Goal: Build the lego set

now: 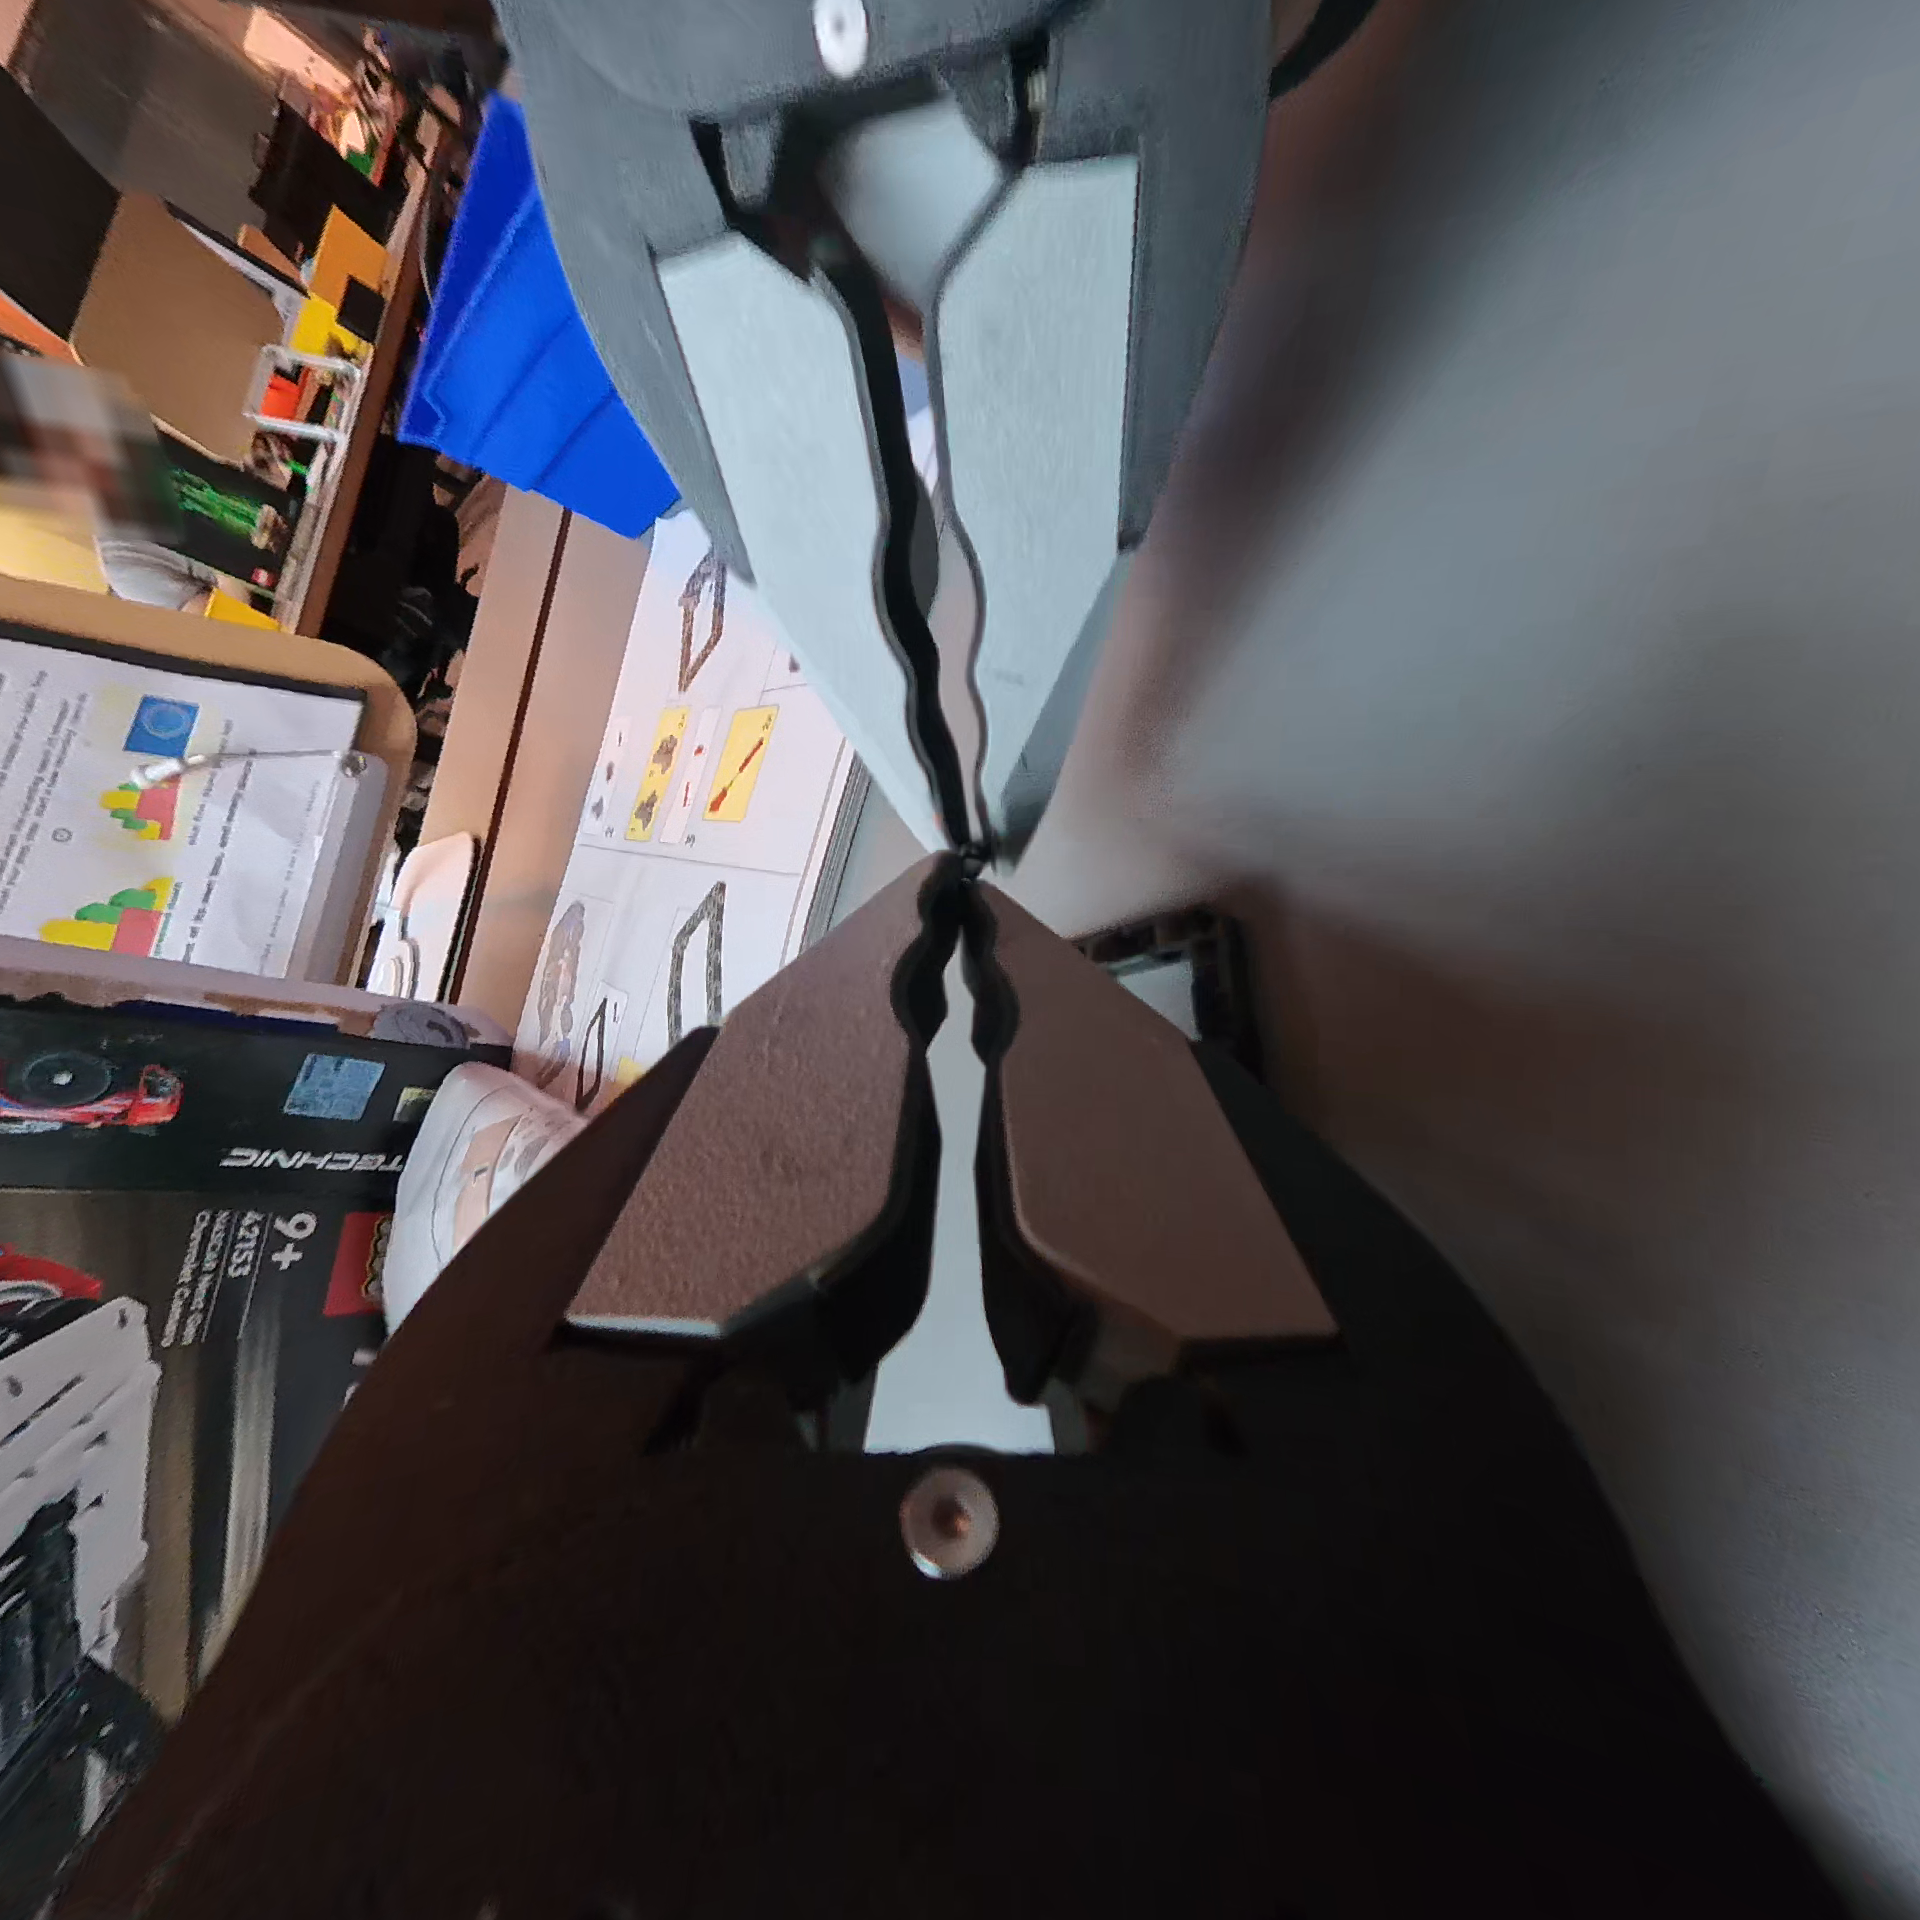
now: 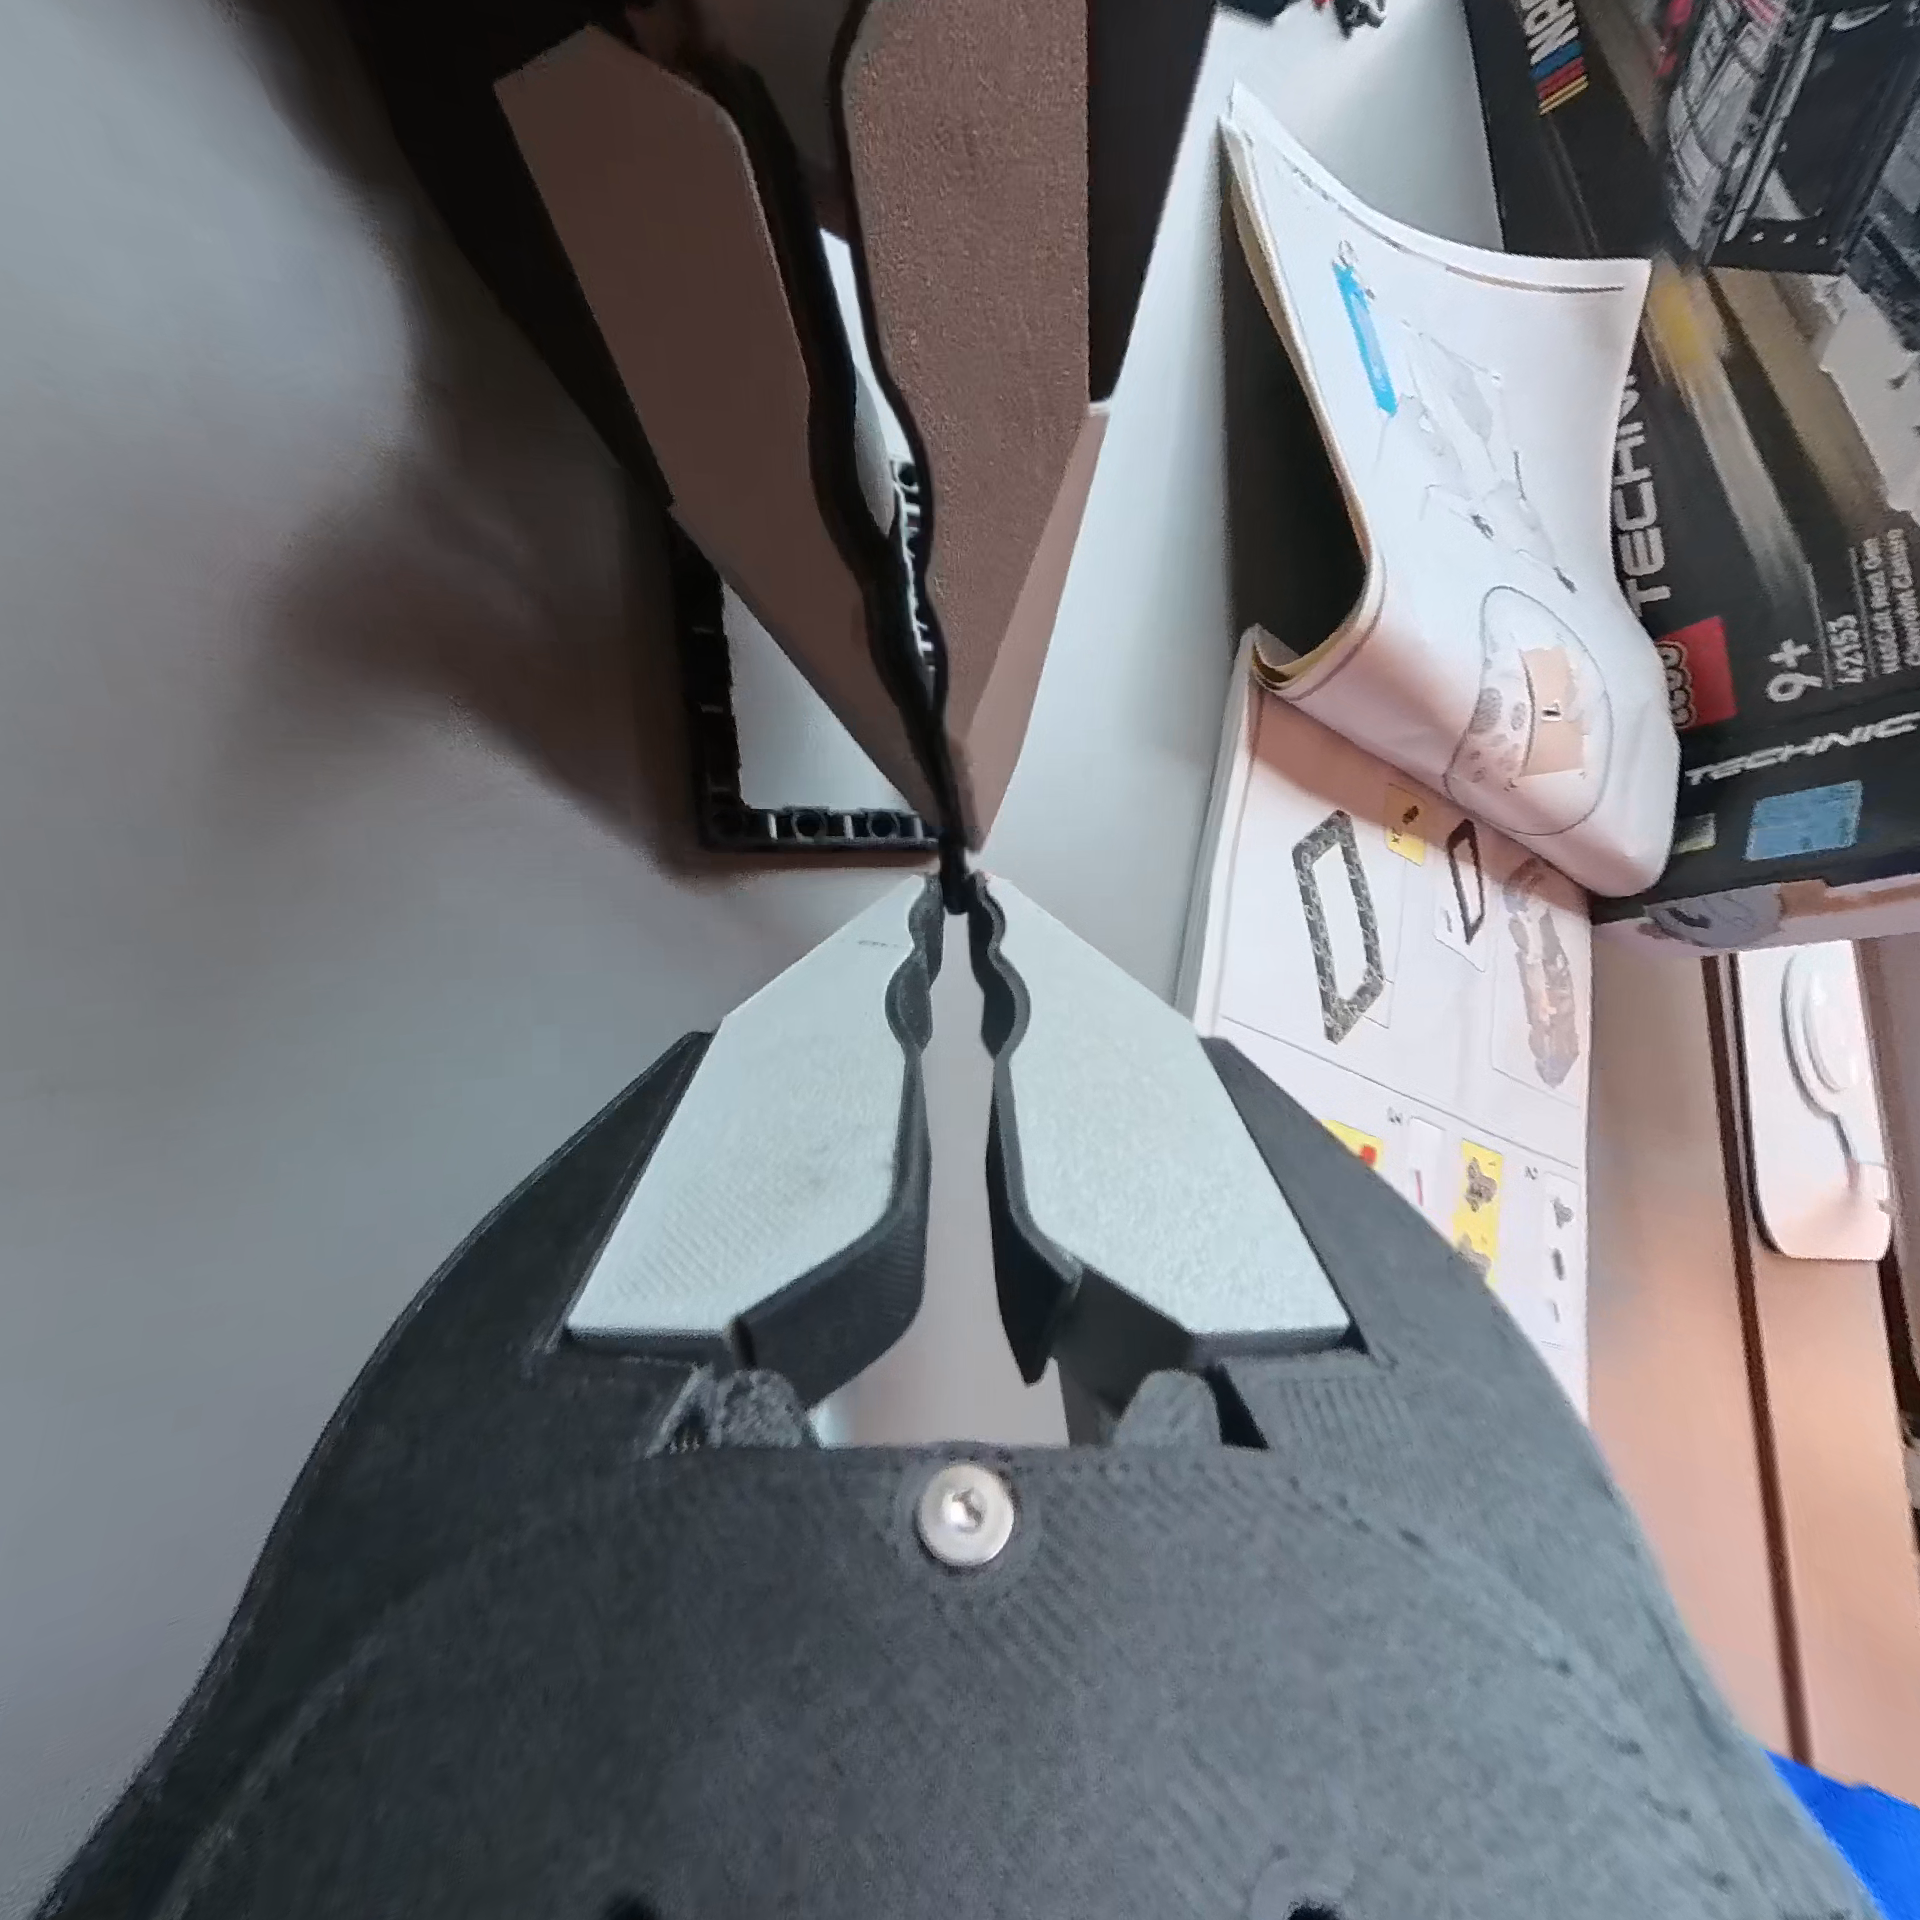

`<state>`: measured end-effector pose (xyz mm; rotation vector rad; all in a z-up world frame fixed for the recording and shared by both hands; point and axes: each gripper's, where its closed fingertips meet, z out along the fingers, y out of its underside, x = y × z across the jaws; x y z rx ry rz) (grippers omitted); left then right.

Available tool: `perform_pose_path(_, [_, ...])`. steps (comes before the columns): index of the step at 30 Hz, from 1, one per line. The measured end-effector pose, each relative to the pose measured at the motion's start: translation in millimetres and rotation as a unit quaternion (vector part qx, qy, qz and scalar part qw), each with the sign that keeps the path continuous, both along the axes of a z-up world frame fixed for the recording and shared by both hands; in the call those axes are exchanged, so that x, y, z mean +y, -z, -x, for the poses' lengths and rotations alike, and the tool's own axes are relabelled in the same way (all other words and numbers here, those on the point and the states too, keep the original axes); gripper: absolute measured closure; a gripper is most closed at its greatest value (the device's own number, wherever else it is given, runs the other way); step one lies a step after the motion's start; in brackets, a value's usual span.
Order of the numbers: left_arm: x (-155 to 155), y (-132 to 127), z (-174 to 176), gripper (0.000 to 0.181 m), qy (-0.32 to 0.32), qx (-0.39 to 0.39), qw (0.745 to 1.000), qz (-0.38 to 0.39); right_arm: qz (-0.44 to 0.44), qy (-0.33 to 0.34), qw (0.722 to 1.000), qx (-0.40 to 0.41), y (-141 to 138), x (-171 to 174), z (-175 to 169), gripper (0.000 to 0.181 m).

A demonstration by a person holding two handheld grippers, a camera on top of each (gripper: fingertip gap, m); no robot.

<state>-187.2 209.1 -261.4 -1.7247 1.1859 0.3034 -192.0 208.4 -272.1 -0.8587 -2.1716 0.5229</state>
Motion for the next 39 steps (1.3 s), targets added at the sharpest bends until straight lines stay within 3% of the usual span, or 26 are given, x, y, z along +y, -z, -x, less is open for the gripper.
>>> perform_pose_path(6, [6, 6, 4, 0.181, -0.006, 0.008, 1.0, 0.012, -0.001, 0.016, 1.0, -0.002, 9, 6, 5, 0.18])
perform_pose_path(11, [7, 5, 7, 0.181, -0.011, -0.05, 0.998, 0.042, -0.006, 0.038, 0.999, 0.004, 6, 17, 6, 0.179])
perform_pose_path(17, [11, 14, 18, 0.181, -0.04, -0.061, 0.995, 0.063, -0.03, 0.036, 0.998, 0.029, 0, 17, 8, 0.18])
perform_pose_path(25, [13, -4, 7, 0.171, -0.027, -0.142, 0.988, 0.051, -0.04, 0.031, 0.998, 0.04, -3, 12, 10, 0.18])
perform_pose_path(32, [13, -6, 5, 0.171, -0.035, -0.197, 0.976, 0.081, -0.103, 0.045, 0.991, 0.067, -7, 18, 15, 0.18])
perform_pose_path(39, [21, -7, 14, 0.173, -0.096, -0.29, 0.944, 0.125, -0.23, 0.077, 0.962, 0.122, -24, 24, 21, 0.179])
